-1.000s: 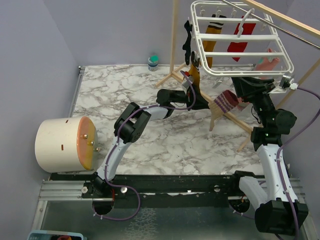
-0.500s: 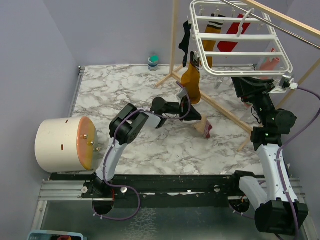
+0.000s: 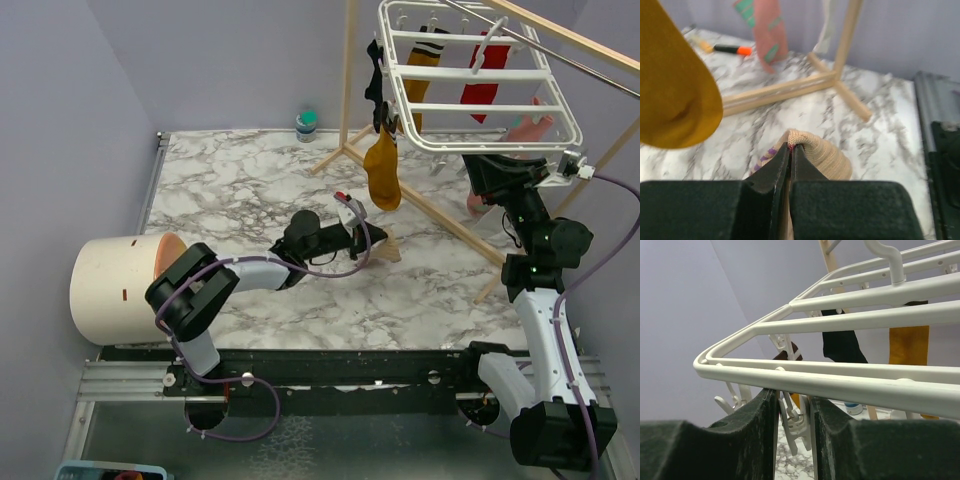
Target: Remove the socks clipped to the hanger
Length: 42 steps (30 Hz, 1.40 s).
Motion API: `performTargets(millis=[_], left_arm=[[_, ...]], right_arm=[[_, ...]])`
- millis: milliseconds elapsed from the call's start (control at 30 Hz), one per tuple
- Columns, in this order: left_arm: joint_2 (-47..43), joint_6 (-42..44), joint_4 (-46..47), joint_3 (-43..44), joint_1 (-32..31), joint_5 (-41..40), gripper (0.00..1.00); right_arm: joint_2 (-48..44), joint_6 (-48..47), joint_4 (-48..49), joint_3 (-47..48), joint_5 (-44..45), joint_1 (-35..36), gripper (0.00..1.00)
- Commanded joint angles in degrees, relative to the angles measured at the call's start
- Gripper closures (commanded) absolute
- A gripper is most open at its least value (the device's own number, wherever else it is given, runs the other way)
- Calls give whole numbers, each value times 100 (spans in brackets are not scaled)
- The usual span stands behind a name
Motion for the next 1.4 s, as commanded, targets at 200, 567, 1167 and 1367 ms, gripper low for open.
performTargets(millis=[200, 567, 1167, 1367], left_arm=[[88, 1492, -2176, -228, -643, -3489, 92], [-628, 1788, -2237, -598, -712, -4380, 1], [-93, 327, -920, 103, 1209, 22, 1], [699, -160, -309, 846, 1246, 533, 1]], right_arm=[[-171, -194, -435, 120, -107, 20, 75], [-192, -267, -591, 132, -161, 13, 74], [-293, -276, -642, 158, -231, 14, 74], [-345, -292, -683, 150, -231, 14, 74]])
